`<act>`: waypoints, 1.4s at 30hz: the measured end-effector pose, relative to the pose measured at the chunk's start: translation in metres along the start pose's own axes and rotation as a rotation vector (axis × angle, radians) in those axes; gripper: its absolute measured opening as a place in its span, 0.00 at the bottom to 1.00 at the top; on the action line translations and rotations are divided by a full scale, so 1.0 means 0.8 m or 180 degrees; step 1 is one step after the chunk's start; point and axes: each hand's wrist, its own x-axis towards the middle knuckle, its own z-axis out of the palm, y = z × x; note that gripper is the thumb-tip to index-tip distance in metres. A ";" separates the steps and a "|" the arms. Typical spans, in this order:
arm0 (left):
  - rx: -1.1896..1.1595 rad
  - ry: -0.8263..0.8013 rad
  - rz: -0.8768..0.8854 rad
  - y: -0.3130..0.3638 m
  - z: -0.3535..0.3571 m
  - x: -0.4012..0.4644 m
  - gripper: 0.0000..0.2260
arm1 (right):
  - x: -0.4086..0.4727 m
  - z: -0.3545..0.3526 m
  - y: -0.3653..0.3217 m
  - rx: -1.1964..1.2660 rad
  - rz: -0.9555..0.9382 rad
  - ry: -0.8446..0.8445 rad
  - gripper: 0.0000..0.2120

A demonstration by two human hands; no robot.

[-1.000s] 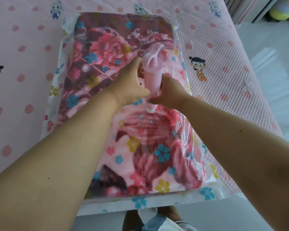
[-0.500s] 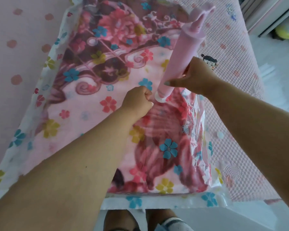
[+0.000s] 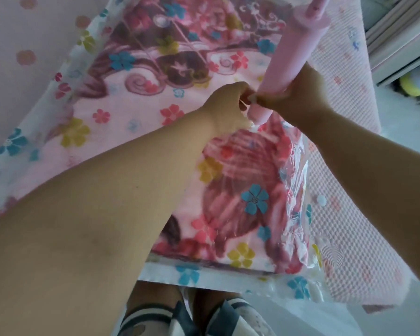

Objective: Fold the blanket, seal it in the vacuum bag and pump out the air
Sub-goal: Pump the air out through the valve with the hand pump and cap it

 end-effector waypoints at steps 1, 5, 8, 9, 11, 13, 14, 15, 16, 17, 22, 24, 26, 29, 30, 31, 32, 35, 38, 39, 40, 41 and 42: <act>0.0024 0.0002 0.0057 0.004 0.001 0.003 0.22 | -0.002 0.003 0.000 -0.0006 0.0014 0.0025 0.37; 0.0139 0.0282 0.0225 0.008 0.012 0.016 0.18 | -0.005 0.001 0.004 0.0001 0.0088 -0.0184 0.38; 0.0154 0.0146 0.0231 0.003 0.010 0.021 0.17 | -0.004 -0.016 0.008 0.0897 0.0005 -0.0503 0.34; 0.0144 0.0066 0.0212 0.002 0.007 0.022 0.17 | -0.003 -0.020 0.010 0.1041 -0.0046 -0.0502 0.33; 0.0059 -0.0063 0.0190 0.002 0.003 0.022 0.19 | -0.003 -0.019 0.006 0.0897 -0.0163 -0.0312 0.34; 0.0002 -0.0052 0.0187 0.005 0.004 0.023 0.24 | -0.006 -0.010 -0.004 0.0589 -0.0293 -0.0005 0.37; -0.0024 0.0006 0.0179 0.008 0.006 0.024 0.27 | -0.007 -0.005 -0.008 0.0487 -0.0340 0.0114 0.37; -0.0068 0.0072 0.0168 0.010 0.009 0.024 0.29 | -0.007 -0.003 -0.012 0.0405 -0.0371 0.0161 0.38; -0.0101 0.0113 0.0166 0.011 0.012 0.024 0.29 | -0.006 -0.004 -0.013 0.0353 -0.0382 0.0102 0.38; -0.0074 0.0111 0.0184 0.012 0.013 0.025 0.28 | -0.004 -0.008 -0.013 0.0381 -0.0391 -0.0054 0.37; 0.0199 -0.0173 0.0227 0.011 0.004 0.028 0.25 | -0.003 -0.028 -0.004 0.0497 -0.0521 -0.0388 0.28; 0.0222 -0.0204 0.0248 0.011 0.004 0.029 0.26 | -0.005 -0.024 -0.010 0.0395 -0.0580 -0.0252 0.31; 0.0306 -0.0032 0.0243 0.009 0.007 0.028 0.29 | -0.006 -0.018 -0.016 0.0334 -0.0599 -0.0149 0.34; 0.0611 0.0343 0.0221 0.004 0.014 0.029 0.27 | -0.005 -0.011 -0.019 0.0187 -0.0599 0.0096 0.35; 0.0697 0.0399 0.0223 0.003 0.015 0.029 0.26 | -0.004 -0.009 -0.018 0.0151 -0.0575 0.0187 0.34; 0.0748 0.0427 0.0209 0.003 0.017 0.030 0.24 | -0.005 -0.008 -0.017 0.0116 -0.0544 0.0265 0.34; 0.0772 0.0441 0.0183 0.004 0.018 0.030 0.23 | -0.005 -0.006 -0.015 0.0083 -0.0500 0.0334 0.33; 0.0739 0.0312 0.0090 0.013 0.017 0.026 0.22 | -0.011 -0.005 -0.010 0.0150 -0.0359 0.0439 0.32; 0.0748 -0.0090 -0.0063 0.018 0.004 0.023 0.19 | -0.010 -0.013 -0.008 0.0346 -0.0181 0.0239 0.32; 0.0752 -0.0153 -0.0177 0.021 -0.003 0.022 0.17 | -0.008 -0.018 -0.007 0.0393 -0.0103 0.0154 0.30; 0.0637 -0.0130 -0.0384 0.025 -0.010 0.020 0.17 | -0.007 -0.023 -0.007 0.0444 -0.0017 0.0074 0.29; 0.0374 -0.0017 -0.0688 0.033 -0.017 0.017 0.16 | -0.006 -0.028 -0.008 0.0491 0.0058 -0.0024 0.29; -0.0030 0.0141 -0.1031 0.043 -0.025 0.014 0.15 | -0.006 -0.033 -0.009 0.0501 0.0092 -0.0148 0.28</act>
